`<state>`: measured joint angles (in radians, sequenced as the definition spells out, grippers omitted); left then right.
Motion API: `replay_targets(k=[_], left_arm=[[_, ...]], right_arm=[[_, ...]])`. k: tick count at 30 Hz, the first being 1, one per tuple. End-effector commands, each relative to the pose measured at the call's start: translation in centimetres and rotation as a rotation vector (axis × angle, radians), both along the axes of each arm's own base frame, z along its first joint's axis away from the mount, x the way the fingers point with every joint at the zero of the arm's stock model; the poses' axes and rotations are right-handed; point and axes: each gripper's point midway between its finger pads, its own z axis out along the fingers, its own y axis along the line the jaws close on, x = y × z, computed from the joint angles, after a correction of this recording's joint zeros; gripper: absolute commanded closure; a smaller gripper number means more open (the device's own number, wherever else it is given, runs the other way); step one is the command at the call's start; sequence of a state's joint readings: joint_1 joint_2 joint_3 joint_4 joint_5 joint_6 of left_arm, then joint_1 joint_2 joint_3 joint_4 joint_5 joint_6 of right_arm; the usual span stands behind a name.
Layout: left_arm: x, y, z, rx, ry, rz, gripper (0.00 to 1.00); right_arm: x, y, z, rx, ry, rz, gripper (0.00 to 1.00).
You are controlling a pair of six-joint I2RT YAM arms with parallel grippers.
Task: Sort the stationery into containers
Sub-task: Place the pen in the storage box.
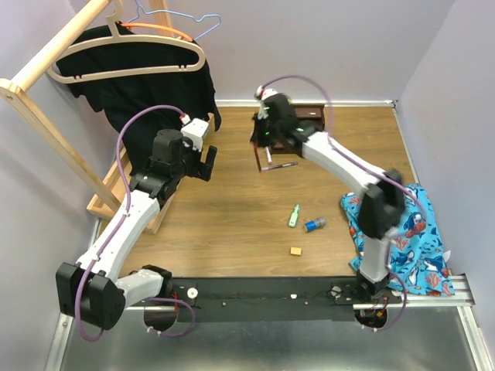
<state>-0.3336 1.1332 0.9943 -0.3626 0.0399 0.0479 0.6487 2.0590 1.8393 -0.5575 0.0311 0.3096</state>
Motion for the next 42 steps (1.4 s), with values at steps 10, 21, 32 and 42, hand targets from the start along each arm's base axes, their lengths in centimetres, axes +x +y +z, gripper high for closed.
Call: replay_targets(k=[10,21,32,42], left_arm=[[2.0,-2.9,1.1,-0.02,-0.036,-0.152,0.01],[3.7,-3.8,1.2,-0.013,-0.027,-0.154,0.01],[3.9,-4.4,0.9,-0.018,-0.02,-0.158,0.01],[3.5,-4.5,0.6,-0.013,-0.02,-0.157,0.01]], right_arm=[[5.4,-7.0,23.2,0.119,-1.236,-0.072,0.99],[10.8,-11.9,21.2,0.043,-1.228,-0.199,0.99],[13.0,-11.9,16.3,0.027,-1.097,-0.197,0.99],[15.3,-11.5,12.8,-0.021,-1.019,-0.214,0.99]])
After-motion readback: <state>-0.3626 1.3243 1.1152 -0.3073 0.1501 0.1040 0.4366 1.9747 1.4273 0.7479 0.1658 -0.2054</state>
